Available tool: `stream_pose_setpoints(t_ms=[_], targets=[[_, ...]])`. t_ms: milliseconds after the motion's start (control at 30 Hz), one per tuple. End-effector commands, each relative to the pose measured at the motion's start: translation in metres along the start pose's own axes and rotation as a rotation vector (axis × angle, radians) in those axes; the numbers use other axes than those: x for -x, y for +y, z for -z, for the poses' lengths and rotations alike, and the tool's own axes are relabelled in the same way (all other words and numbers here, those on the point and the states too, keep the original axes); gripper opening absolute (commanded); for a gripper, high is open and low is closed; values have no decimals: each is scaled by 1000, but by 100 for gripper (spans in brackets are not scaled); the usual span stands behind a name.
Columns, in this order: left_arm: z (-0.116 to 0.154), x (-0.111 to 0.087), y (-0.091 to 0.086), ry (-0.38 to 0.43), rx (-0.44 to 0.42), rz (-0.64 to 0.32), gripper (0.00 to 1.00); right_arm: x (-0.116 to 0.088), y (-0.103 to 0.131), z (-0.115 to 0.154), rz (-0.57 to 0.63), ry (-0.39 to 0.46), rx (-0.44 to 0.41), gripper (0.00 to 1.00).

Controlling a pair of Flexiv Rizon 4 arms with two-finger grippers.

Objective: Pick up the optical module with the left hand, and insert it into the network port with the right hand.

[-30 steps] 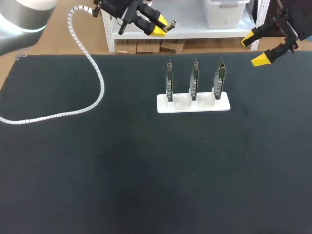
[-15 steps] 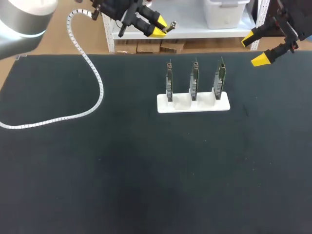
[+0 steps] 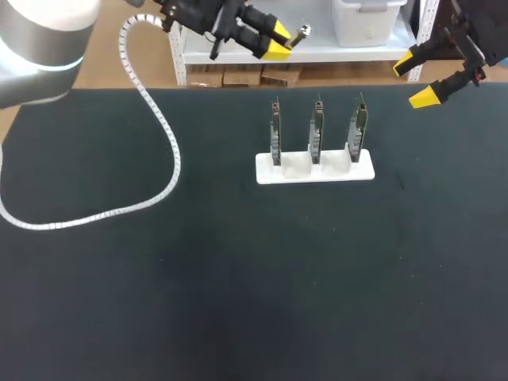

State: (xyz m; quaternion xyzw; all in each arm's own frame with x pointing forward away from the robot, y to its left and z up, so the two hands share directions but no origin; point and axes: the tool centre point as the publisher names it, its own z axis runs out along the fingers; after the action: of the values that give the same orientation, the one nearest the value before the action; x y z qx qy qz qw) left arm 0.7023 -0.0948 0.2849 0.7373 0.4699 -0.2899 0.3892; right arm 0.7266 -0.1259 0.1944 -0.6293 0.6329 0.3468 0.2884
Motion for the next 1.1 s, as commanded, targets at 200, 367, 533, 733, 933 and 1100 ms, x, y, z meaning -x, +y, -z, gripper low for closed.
stream_pose_setpoints(t_ms=[200,367,533,733,933,1100], targets=[[-42,3,-24,-140,162,159,0,0,1,0,1,0,-2,100],[-65,-8,-18,-207,166,205,0,0,1,0,1,0,-2,100],[-82,-7,-8,-257,206,235,0,0,1,0,1,0,-2,100],[-99,-12,-4,-338,276,304,0,0,1,0,1,0,-2,100],[-110,-13,5,-339,275,292,0,0,1,0,1,0,-2,100],[-122,-12,18,-384,265,276,0,0,1,0,1,0,-2,100]])
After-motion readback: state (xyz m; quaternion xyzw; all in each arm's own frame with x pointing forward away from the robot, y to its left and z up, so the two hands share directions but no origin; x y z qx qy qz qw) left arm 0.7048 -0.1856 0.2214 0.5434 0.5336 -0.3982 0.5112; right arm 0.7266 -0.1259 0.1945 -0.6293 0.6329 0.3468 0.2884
